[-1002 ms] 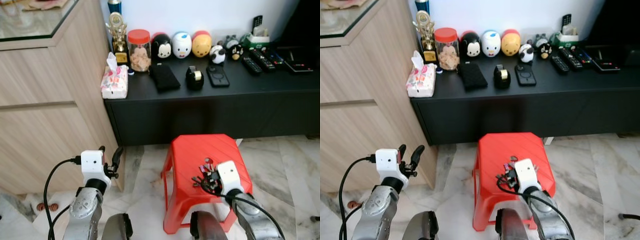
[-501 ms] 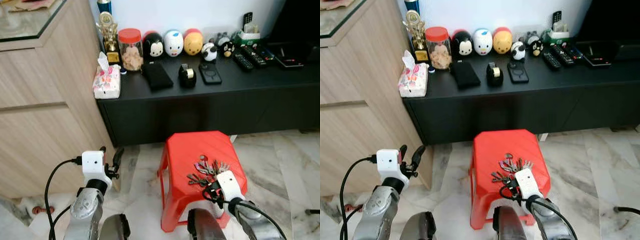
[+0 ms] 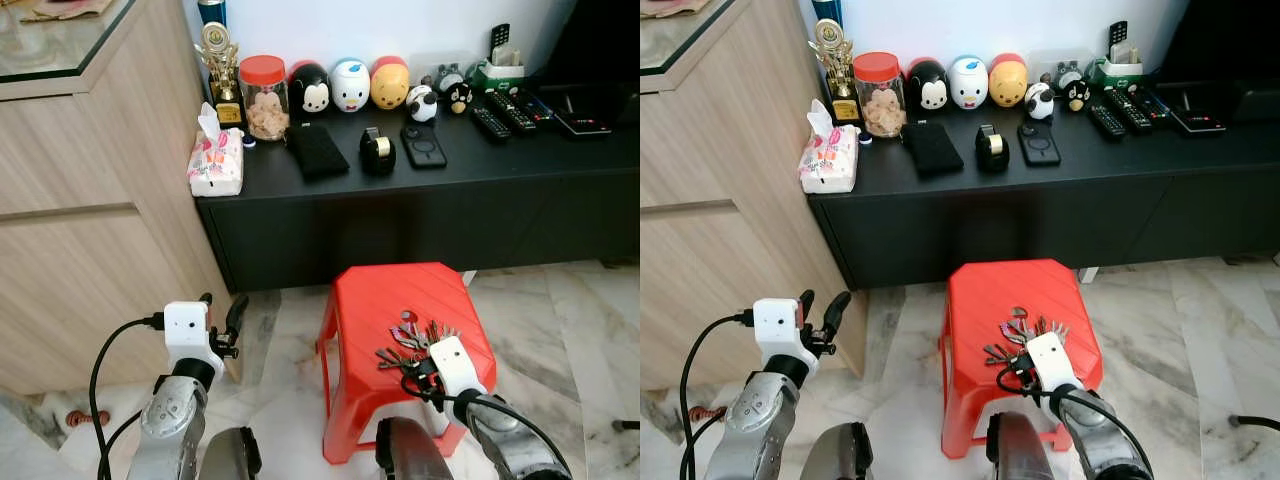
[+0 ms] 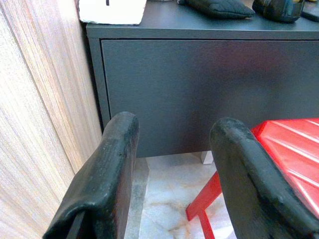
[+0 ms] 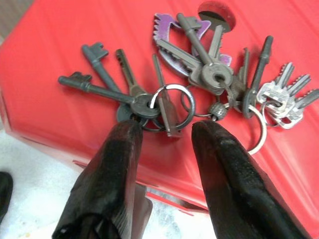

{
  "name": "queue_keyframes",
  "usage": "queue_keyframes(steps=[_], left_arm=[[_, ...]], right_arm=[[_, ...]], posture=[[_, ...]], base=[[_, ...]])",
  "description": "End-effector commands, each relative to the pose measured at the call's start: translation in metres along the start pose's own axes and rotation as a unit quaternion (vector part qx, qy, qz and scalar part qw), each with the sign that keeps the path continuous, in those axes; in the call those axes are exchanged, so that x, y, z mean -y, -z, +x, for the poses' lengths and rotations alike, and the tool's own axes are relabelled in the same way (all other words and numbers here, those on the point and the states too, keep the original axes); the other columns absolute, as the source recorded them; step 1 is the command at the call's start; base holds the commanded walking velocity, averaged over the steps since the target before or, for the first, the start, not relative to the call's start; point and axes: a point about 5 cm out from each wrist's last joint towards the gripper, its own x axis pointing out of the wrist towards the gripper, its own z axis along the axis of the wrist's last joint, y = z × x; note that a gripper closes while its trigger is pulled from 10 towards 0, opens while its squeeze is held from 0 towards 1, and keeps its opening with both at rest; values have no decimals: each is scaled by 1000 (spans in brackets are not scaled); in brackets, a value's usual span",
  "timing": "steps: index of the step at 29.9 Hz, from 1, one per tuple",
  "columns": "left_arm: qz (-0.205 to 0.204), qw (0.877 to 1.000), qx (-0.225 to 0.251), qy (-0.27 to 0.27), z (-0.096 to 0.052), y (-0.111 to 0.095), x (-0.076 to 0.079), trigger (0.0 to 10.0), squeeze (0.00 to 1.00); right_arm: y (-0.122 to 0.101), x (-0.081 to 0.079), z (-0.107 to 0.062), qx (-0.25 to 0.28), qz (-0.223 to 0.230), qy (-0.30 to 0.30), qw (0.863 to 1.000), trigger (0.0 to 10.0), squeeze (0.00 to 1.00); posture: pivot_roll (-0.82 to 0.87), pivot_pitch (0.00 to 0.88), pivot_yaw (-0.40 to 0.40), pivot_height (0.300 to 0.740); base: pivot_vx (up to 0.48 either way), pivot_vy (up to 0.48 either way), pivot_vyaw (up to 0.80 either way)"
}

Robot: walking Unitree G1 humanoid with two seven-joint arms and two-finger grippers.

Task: Hang keys on a hook

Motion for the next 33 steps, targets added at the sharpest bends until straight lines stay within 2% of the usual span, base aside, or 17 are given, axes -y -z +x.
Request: queue_keyframes(steps=[1, 6, 7, 11, 12, 13, 14, 15, 16, 17, 28, 33], left_arm=[[2, 1000, -10, 0, -1, 2, -1, 10000, 0], [2, 1000, -8, -2, -1, 2, -1, 10000, 0], [2, 1000, -7, -2, -1, 2, -1, 10000, 0], [2, 1000, -7, -1, -1, 1, -1, 10000, 0], [2, 1000, -7, -1, -2, 1, -1, 10000, 0], [2, 1000, -7, -1, -2, 1, -1, 10000, 0], [2, 1000, -7, -1, -2, 1, -1, 10000, 0], [2, 1000, -7, -1, -2, 1, -1, 10000, 0], [2, 1000, -7, -1, -2, 1, -1, 10000, 0], [3, 1000, -6, -1, -2, 1, -1, 10000, 0], [4, 1000, -8, 1, -2, 1, -1, 10000, 0], [5, 1000, -9, 2, -2, 2, -1, 10000, 0]], right_arm=[[-2, 0, 2, 4, -6, 1, 1000, 10000, 0], [-2, -1, 4, 2, -7, 2, 1000, 10000, 0], [-2, -1, 5, 3, -7, 4, 1000, 9608, 0], [-4, 1, 6, 6, -7, 11, 1000, 10000, 0], [-4, 1, 6, 6, -7, 11, 1000, 9333, 0], [-4, 1, 6, 6, -6, 10, 1000, 7686, 0], [-4, 1, 7, 6, -7, 10, 1000, 7686, 0], [-4, 1, 7, 6, -7, 10, 1000, 2784, 0], [-4, 0, 7, 5, -7, 10, 1000, 1176, 0], [-4, 0, 7, 5, -8, 10, 1000, 0, 0], [-5, -2, 10, 7, -7, 8, 1000, 0, 0], [-13, -1, 10, 32, -1, 15, 999, 0, 0]], posture=[[-121, 96, -10, 601], [-120, 97, -10, 601], [-119, 97, -10, 601], [-118, 99, -8, 601], [-119, 99, -8, 601], [-119, 99, -8, 601], [-118, 99, -8, 601], [-118, 99, -8, 601], [-117, 99, -7, 601], [-116, 99, -7, 601], [-114, 101, -6, 601], [-114, 100, -6, 601]], base=[[0, 0, 0], [0, 0, 0], [0, 0, 0], [0, 0, 0], [0, 0, 0], [0, 0, 0], [0, 0, 0], [0, 0, 0], [0, 0, 0], [0, 0, 0], [0, 0, 0], [0, 0, 0]])
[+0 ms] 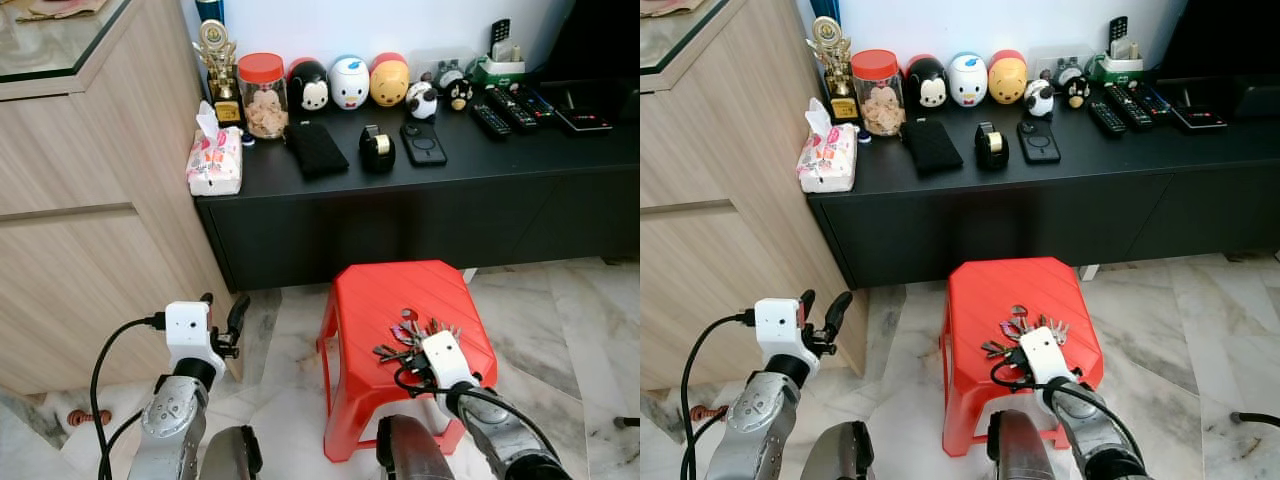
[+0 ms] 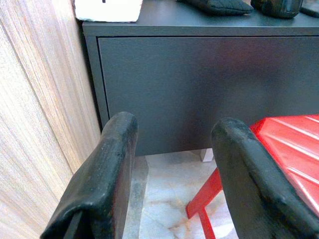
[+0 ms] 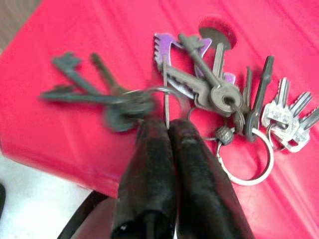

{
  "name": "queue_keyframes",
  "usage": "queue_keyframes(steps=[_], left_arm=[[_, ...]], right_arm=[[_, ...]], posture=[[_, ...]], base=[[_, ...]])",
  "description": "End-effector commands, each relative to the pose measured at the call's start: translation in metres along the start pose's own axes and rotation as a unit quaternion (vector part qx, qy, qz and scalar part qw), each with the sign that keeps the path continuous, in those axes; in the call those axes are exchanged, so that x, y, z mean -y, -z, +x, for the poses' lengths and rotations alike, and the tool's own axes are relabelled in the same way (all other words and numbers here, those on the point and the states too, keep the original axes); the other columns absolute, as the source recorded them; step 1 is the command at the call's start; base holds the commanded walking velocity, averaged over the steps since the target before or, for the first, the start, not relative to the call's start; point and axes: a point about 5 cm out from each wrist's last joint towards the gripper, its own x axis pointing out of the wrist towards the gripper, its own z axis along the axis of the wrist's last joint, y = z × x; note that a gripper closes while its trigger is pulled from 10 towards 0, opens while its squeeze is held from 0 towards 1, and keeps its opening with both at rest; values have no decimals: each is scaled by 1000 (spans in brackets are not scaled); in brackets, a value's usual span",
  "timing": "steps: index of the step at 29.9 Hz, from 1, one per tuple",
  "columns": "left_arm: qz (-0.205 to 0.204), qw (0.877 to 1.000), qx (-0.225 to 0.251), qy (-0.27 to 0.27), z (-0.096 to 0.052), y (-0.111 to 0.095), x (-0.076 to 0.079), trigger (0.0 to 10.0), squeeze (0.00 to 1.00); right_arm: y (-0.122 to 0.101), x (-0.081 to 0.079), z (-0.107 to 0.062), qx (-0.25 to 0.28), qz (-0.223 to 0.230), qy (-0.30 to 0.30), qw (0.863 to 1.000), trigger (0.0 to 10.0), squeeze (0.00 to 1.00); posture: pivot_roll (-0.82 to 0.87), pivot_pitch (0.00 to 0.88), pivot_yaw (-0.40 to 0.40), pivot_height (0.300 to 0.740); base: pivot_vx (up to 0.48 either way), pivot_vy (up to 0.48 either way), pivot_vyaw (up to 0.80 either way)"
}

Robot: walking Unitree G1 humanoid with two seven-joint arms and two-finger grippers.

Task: Hang keys on a hook

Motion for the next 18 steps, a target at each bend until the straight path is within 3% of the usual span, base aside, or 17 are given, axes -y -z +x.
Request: queue_keyframes(steps=[1, 7, 12, 18], left_arm=[[4, 1000, -9, 0, -2, 2, -2, 10000, 0], [6, 1000, -10, 1, -2, 3, -2, 10000, 0], [7, 1000, -10, 1, -2, 3, -2, 10000, 0], [6, 1000, -9, 2, 0, 3, -1, 10000, 0]], right_arm=[[-7, 1, 1, 22, 9, 9, 1000, 0, 0], [-35, 5, -6, 119, 30, 29, 992, 0, 0], [-47, 11, -14, 165, 44, 51, 984, 0, 0], [-70, 23, -32, 253, 69, 103, 960, 0, 0]], posture=[[-113, 100, -7, 601], [-117, 99, -8, 601], [-120, 98, -9, 601], [-124, 91, -9, 601]], base=[[0, 0, 0], [0, 0, 0], [0, 0, 0], [0, 0, 0]])
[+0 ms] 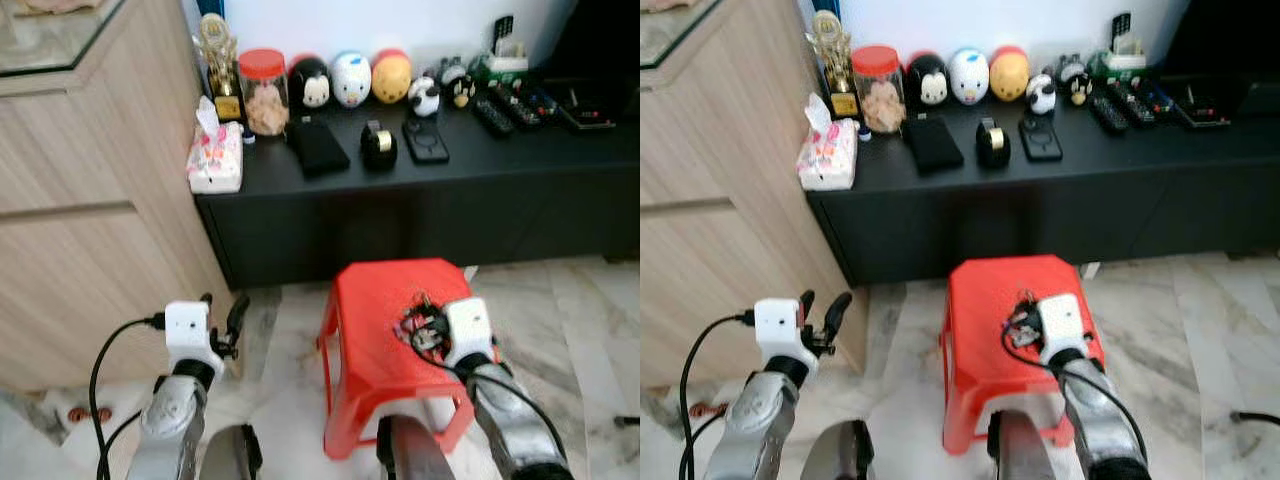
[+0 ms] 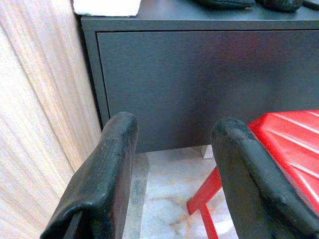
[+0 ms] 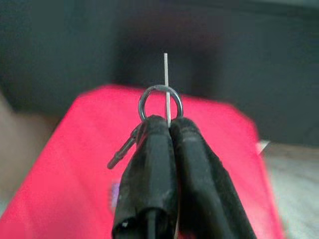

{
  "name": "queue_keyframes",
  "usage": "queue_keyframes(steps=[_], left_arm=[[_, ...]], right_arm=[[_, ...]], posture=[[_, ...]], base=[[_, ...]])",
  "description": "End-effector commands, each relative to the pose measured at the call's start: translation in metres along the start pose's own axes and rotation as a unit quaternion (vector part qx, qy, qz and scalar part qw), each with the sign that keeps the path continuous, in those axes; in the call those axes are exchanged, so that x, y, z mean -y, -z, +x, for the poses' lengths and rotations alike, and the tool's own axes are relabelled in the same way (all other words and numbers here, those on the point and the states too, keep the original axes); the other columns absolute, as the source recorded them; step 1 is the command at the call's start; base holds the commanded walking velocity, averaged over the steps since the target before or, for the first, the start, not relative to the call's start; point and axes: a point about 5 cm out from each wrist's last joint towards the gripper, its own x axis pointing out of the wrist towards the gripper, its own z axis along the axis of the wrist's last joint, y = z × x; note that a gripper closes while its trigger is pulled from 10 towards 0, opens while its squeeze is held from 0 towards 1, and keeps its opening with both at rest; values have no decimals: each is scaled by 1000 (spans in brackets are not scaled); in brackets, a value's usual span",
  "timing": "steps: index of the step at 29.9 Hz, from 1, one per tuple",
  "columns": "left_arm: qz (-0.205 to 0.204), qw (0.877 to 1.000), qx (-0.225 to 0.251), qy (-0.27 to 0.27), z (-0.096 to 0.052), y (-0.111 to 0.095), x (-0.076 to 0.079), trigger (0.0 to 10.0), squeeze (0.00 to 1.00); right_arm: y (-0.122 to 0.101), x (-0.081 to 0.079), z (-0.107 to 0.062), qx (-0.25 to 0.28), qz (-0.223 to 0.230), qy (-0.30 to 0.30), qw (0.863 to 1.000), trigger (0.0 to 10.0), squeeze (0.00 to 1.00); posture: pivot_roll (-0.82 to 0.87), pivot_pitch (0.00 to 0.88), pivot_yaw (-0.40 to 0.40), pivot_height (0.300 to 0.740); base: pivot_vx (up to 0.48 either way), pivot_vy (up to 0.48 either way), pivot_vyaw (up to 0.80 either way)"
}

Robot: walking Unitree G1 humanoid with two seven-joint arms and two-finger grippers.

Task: Hang keys on a hook

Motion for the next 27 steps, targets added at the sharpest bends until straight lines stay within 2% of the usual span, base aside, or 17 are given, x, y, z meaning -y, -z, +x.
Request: queue_keyframes(steps=[1, 2, 8, 12, 15, 18, 21, 27], left_arm=[[2, 1000, -6, 1, 1, 2, 1, 10000, 0], [2, 1000, -5, 2, 1, 2, 1, 10000, 0], [3, 1000, -4, 2, 2, 3, 1, 10000, 0], [3, 1000, -3, 2, 1, 3, 1, 10000, 0], [3, 1000, -2, 2, 2, 3, 0, 10000, 0], [2, 1000, 0, 5, 3, 2, 2, 10000, 0], [2, 1000, 1, 6, 3, 2, 2, 10000, 0], [0, 1000, 2, 9, 4, 2, 3, 10000, 0]], right_arm=[[-21, 7, -1, 60, 13, 39, 997, 0, 0], [-35, 11, -2, 97, 26, 66, 993, 0, 0], [-59, 10, -5, 157, 38, 88, 983, 0, 0], [-87, 6, -11, 215, -2, 106, 971, 0, 0], [-96, 5, -14, 233, -16, 117, 965, 0, 0], [-111, 2, -24, 261, -62, 149, 952, 0, 0], [-114, 2, -27, 268, -78, 157, 947, 0, 0], [-113, 12, -35, 259, -101, 208, 938, 0, 0]], posture=[[-128, 81, -9, 601], [-129, 78, -9, 601], [-129, 64, -10, 601], [-129, 45, -8, 601], [-129, 38, -7, 601], [-132, 26, -5, 601], [-132, 26, -5, 601], [-133, 30, -2, 601]], base=[[0, 0, 0], [0, 0, 0], [0, 0, 0], [0, 0, 0], [0, 0, 0], [0, 0, 0], [0, 0, 0], [0, 0, 0]])
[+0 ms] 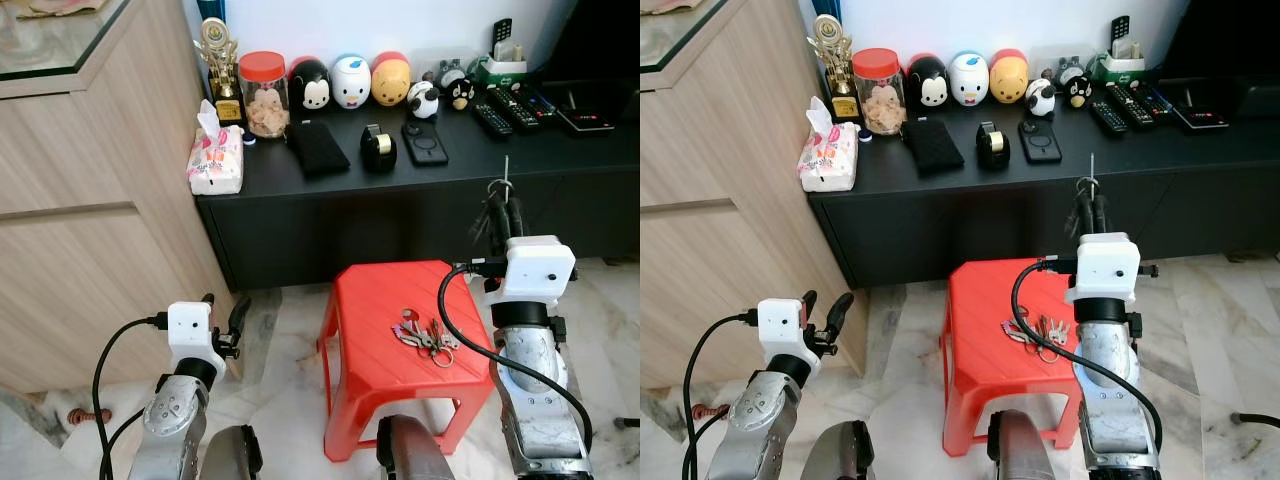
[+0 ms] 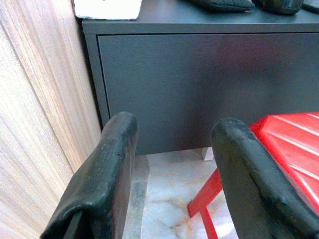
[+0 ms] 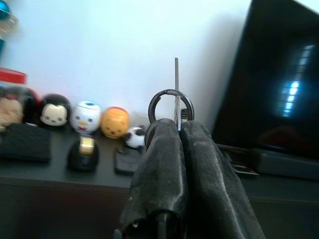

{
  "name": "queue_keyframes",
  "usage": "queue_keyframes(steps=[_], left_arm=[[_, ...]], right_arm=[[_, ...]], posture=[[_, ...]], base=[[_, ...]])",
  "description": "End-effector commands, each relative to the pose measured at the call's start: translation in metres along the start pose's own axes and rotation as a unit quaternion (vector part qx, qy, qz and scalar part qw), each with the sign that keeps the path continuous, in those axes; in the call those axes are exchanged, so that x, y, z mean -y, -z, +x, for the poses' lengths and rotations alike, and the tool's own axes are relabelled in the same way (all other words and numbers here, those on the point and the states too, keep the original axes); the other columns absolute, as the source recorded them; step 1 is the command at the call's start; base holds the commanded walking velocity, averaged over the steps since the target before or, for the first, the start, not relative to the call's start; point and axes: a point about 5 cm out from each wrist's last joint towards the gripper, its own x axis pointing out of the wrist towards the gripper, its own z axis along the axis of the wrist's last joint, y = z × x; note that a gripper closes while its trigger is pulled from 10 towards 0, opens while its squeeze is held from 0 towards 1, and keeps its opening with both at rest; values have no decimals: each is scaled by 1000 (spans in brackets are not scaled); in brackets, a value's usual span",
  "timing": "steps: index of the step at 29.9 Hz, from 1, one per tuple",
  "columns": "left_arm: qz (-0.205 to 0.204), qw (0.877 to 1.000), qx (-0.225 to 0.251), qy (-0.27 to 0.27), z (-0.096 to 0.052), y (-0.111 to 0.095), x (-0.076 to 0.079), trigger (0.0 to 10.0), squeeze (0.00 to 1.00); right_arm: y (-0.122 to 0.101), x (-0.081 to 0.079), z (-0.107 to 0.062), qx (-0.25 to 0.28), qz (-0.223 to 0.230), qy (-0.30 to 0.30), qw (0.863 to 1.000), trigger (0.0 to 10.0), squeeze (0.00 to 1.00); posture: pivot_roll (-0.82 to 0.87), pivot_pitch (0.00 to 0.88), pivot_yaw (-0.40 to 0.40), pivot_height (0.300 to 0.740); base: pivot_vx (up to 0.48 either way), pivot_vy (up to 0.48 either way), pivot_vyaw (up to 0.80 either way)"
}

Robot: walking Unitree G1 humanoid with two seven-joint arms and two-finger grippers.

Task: Hang keys on a hook

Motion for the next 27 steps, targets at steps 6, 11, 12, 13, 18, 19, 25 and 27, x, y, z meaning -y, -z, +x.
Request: queue_keyframes(steps=[6, 11, 12, 13, 18, 19, 25, 27], left_arm=[[-2, 1000, 3, 7, 2, -1, 2, 10000, 0], [-10, 1000, 4, 9, 2, -1, 2, 10000, 0], [-10, 1000, 4, 9, 2, -1, 2, 10000, 0], [-10, 1000, 4, 8, 1, -1, 2, 10000, 0], [-11, 1000, 0, 11, 1, 1, 3, 10000, 0], [-11, 1000, 0, 11, 1, 1, 3, 10000, 0], [-15, 1000, -5, 11, 1, 3, 3, 10000, 0], [-15, 1000, -5, 11, 1, 4, 3, 10000, 0]], right_arm=[[-5, 7, 0, 1, -8, 19, 1000, 0, 0], [-15, 3, 3, 19, -17, 10, 1000, 0, 0], [-15, 3, 3, 19, -17, 10, 1000, 0, 0], [-17, 3, 3, 23, -26, 11, 999, 784, 0], [-10, -1, 0, -5, -1, -11, 1000, 10000, 0], [-7, -4, -1, -16, 2, -23, 1000, 10000, 0], [21, -14, -10, -103, 25, -74, 992, 10000, 0], [21, -14, -10, -106, 26, -74, 991, 10000, 0]], posture=[[-128, 50, -1, 601], [-128, 64, -1, 601], [-128, 64, -1, 601], [-128, 67, -1, 601], [-132, 73, -1, 601], [-133, 74, -1, 601], [-131, 76, -7, 601], [-131, 76, -7, 601]], base=[[0, 0, 0], [0, 0, 0], [0, 0, 0], [0, 0, 0], [0, 0, 0], [0, 0, 0], [0, 0, 0], [0, 0, 0]])
